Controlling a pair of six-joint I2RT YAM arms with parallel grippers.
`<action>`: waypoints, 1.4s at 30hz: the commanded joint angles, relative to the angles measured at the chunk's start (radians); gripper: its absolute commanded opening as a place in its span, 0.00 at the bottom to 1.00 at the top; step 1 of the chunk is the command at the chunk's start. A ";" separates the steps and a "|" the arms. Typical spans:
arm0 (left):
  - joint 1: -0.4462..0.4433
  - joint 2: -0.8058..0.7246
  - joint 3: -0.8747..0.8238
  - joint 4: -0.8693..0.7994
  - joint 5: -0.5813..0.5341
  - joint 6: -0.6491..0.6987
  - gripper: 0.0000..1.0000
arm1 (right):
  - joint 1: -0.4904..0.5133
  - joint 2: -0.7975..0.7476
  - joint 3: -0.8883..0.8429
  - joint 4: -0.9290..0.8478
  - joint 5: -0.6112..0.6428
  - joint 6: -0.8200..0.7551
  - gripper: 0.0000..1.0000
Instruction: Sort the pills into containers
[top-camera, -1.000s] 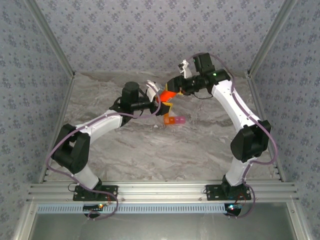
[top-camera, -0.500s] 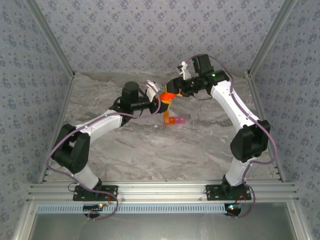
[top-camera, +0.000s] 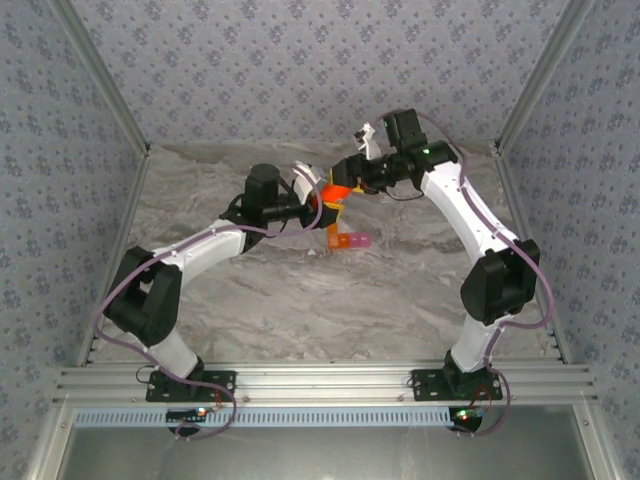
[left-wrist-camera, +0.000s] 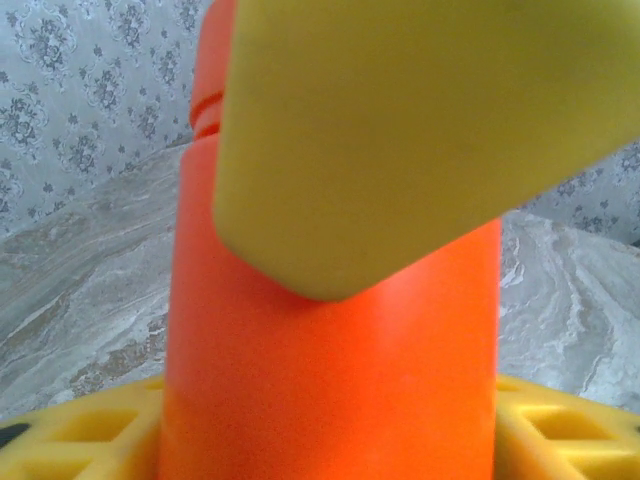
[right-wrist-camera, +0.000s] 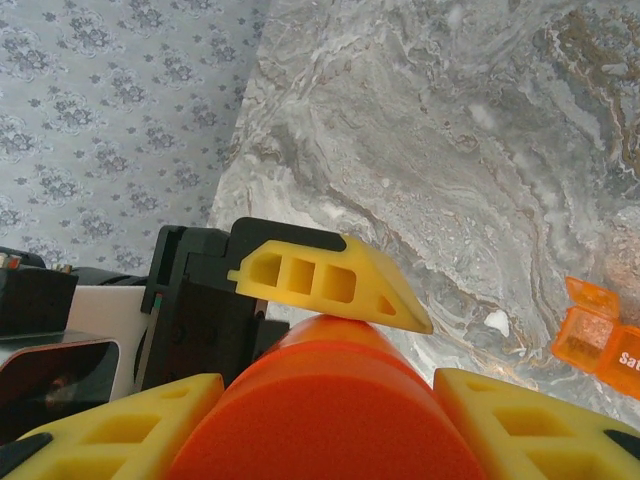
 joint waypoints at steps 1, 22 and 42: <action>-0.012 0.010 0.026 -0.006 0.051 0.001 0.56 | -0.003 -0.022 -0.003 0.040 -0.015 0.010 0.48; -0.001 0.008 0.145 -0.191 -0.058 -0.039 0.00 | -0.144 -0.215 -0.260 0.313 0.097 0.338 0.86; -0.001 0.055 0.203 -0.261 -0.021 -0.018 0.00 | -0.019 -0.255 -0.339 0.451 0.338 0.503 0.87</action>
